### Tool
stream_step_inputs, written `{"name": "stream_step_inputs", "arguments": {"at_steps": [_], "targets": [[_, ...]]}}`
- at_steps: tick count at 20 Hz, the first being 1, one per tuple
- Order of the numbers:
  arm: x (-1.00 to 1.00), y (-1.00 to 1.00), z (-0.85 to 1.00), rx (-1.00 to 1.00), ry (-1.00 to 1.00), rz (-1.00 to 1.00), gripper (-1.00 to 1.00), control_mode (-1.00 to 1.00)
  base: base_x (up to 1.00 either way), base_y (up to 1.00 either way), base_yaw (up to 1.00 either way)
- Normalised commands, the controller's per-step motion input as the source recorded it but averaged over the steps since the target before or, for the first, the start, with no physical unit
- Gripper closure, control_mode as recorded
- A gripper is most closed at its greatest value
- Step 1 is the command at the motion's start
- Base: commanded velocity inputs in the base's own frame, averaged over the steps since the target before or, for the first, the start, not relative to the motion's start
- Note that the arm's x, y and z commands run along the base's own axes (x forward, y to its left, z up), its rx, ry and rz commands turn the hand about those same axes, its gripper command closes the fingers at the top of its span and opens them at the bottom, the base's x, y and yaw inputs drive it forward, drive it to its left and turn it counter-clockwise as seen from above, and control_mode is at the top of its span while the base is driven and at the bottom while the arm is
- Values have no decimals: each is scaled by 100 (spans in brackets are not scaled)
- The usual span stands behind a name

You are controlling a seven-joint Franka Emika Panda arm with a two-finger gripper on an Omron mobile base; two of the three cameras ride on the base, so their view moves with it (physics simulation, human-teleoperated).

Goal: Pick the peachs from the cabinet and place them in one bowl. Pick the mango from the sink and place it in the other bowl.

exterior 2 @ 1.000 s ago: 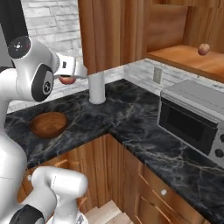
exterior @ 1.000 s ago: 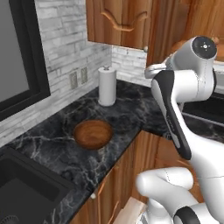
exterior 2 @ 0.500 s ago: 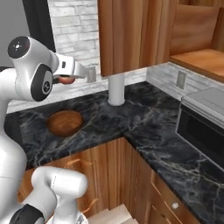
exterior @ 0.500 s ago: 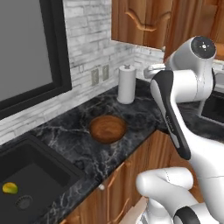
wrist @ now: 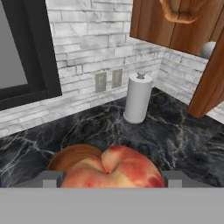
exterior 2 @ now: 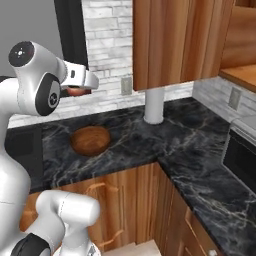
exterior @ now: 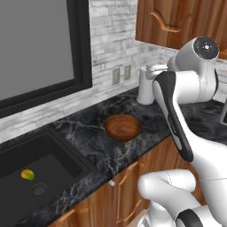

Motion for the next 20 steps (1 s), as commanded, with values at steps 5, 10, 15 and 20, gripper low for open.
{"name": "stream_step_inputs", "arguments": {"at_steps": [5, 10, 15, 20], "targets": [[0, 0, 0, 0, 0, 0, 100, 100, 0, 11, 31], [0, 0, 0, 0, 0, 0, 100, 100, -2, 1, 13], [0, 0, 0, 0, 0, 0, 100, -100, 0, 0, 0], [8, 0, 0, 4, 7, 0, 100, -100, 0, 0, 0]]}}
